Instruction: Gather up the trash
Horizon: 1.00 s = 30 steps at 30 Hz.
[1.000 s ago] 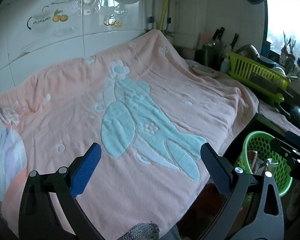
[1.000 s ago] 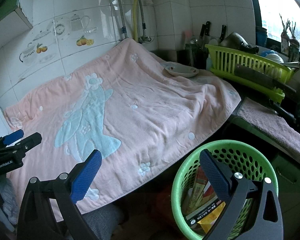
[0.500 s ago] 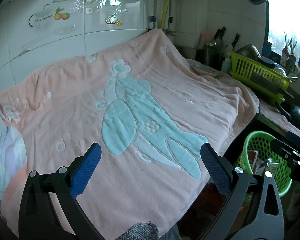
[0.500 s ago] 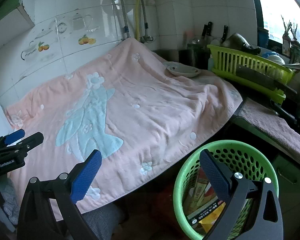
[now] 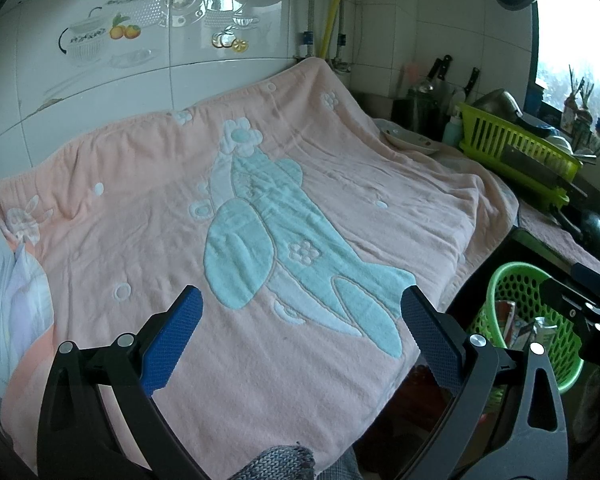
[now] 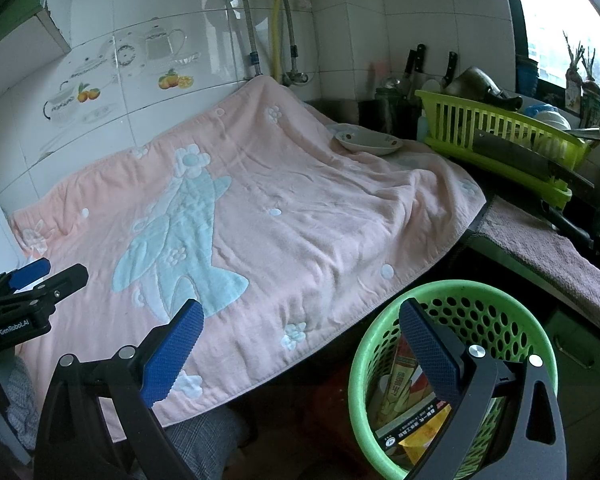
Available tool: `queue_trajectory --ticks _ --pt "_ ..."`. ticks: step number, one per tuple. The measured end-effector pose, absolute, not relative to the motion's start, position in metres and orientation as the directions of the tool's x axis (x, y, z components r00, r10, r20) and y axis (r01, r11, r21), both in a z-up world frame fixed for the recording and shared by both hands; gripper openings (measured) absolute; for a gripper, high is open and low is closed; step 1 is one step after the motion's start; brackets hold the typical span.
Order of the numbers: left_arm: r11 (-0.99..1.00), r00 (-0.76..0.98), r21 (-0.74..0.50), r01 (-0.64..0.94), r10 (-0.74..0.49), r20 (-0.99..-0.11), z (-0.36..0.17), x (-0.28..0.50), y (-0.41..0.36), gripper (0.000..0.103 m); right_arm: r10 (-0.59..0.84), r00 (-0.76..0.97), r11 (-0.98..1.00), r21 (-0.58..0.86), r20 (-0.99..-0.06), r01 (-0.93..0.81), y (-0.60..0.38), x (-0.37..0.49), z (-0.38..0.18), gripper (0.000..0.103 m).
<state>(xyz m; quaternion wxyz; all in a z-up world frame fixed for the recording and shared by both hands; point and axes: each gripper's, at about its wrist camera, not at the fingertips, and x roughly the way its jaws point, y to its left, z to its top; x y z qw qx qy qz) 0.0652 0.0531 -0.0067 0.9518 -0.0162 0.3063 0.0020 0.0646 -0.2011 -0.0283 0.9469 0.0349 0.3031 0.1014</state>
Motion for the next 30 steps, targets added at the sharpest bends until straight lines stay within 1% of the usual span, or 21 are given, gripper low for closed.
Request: queue_trajectory --ticks 30 --pt "0.999 0.816 -0.027 -0.02 0.001 -0.578 -0.0091 0.0626 0.0545 0.098 0.219 0.792 0.976 0.125 -0.57 -0.179 -0.196 0.0641 -0.0289 0.095"
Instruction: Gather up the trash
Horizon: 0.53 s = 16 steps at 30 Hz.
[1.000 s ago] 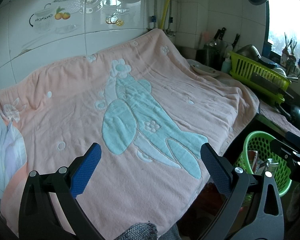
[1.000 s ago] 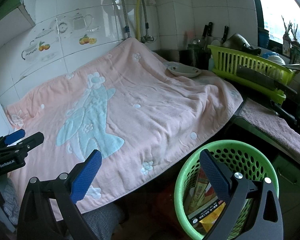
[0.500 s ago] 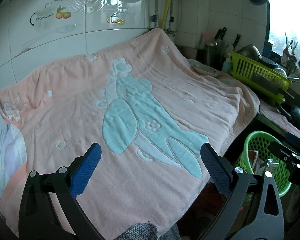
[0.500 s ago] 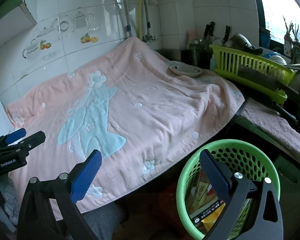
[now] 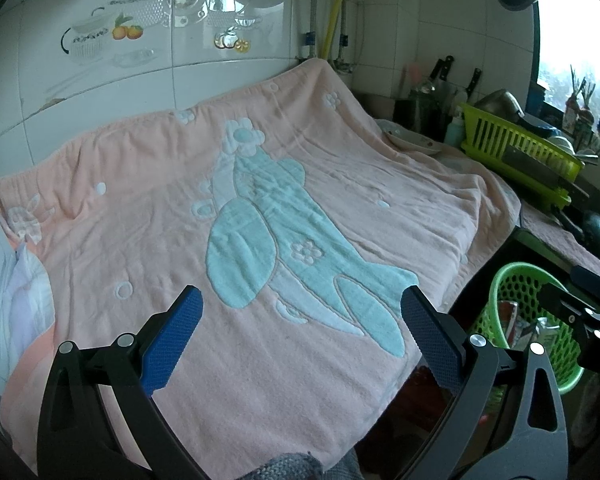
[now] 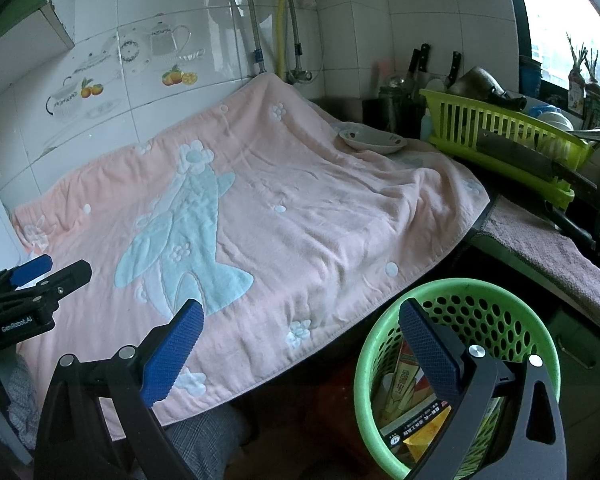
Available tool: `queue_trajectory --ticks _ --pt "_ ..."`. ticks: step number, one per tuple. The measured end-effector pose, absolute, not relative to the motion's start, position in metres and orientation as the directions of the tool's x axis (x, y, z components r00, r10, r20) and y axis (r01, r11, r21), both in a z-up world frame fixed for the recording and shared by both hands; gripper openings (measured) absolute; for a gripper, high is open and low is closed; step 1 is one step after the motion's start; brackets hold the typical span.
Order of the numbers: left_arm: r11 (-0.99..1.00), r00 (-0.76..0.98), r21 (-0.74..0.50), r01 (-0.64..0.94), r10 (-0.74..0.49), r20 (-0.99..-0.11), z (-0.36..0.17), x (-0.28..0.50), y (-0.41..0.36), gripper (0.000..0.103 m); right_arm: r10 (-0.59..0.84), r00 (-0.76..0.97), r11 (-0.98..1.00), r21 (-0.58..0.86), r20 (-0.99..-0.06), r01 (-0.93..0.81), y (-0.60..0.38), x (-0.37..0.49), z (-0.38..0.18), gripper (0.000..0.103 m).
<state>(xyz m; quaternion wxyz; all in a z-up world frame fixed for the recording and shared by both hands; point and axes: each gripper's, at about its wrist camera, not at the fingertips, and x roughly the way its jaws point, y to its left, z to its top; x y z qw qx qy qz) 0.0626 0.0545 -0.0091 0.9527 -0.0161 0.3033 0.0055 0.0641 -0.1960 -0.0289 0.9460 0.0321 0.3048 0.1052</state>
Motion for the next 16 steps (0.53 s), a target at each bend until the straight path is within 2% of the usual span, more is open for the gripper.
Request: queue_trajectory --ticks 16 --pt "0.999 0.811 -0.029 -0.044 0.018 -0.584 -0.0079 0.0621 0.0532 0.098 0.22 0.791 0.975 0.125 -0.57 -0.181 -0.1955 0.064 -0.03 0.095"
